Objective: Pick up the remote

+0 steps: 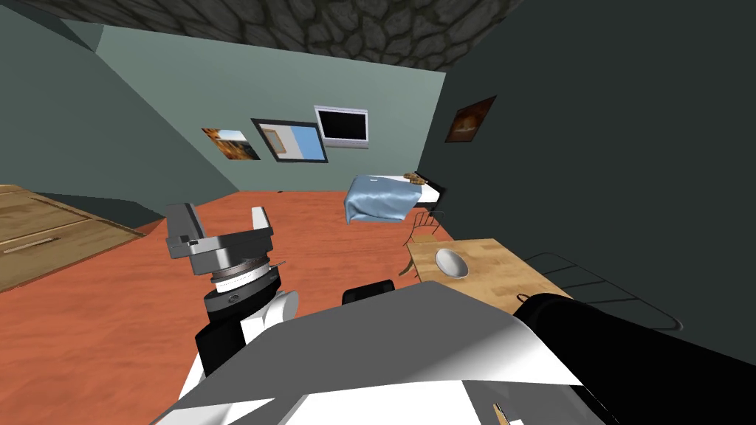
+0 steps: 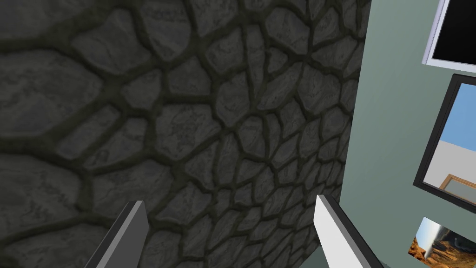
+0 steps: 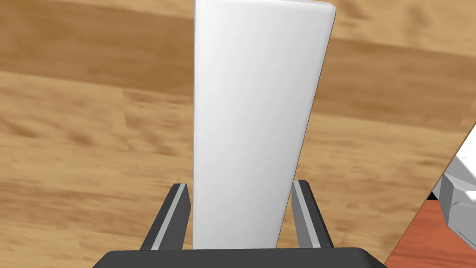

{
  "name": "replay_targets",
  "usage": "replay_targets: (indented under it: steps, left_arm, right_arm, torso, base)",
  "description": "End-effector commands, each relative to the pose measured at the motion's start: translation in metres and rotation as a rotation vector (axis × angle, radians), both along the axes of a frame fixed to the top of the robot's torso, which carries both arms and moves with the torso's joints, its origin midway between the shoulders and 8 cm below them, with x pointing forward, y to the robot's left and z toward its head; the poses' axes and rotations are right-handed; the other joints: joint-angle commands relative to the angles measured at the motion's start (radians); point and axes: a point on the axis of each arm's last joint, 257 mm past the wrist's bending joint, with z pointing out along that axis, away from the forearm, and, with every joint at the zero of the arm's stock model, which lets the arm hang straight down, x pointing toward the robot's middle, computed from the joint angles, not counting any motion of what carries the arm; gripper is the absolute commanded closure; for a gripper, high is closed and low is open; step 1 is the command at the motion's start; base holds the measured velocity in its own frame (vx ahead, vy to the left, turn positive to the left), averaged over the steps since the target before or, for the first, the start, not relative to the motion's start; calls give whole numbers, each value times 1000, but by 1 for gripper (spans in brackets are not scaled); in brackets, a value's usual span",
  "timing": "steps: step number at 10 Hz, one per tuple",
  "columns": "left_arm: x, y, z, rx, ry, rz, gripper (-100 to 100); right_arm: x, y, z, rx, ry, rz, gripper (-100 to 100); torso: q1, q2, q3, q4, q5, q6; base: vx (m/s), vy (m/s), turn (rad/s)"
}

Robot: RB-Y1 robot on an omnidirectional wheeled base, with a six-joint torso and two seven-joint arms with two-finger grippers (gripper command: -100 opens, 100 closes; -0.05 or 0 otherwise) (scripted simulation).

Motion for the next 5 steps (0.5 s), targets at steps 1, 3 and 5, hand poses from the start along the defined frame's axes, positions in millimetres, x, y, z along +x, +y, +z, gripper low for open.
replay_targets:
  steps: [1, 3, 5]
  left_arm:
    - [0, 0, 0, 0, 0, 0, 0]
    - [0, 0, 0, 0, 0, 0, 0]
    - [0, 0, 0, 0, 0, 0, 0]
  right_arm:
    - [-3, 1, 8, -2, 3, 33, 100]
    - [-4, 3, 16, -1, 4, 62, 100]
    - [-4, 3, 14, -2, 4, 52, 0]
  torso:
    - [0, 0, 0, 0, 0, 0]
    - [-1, -3, -2, 0, 0, -1]
    - [0, -2, -1, 0, 0, -2]
  base:
    - [104, -44, -279]
    - [94, -46, -131]
    - [25, -11, -8]
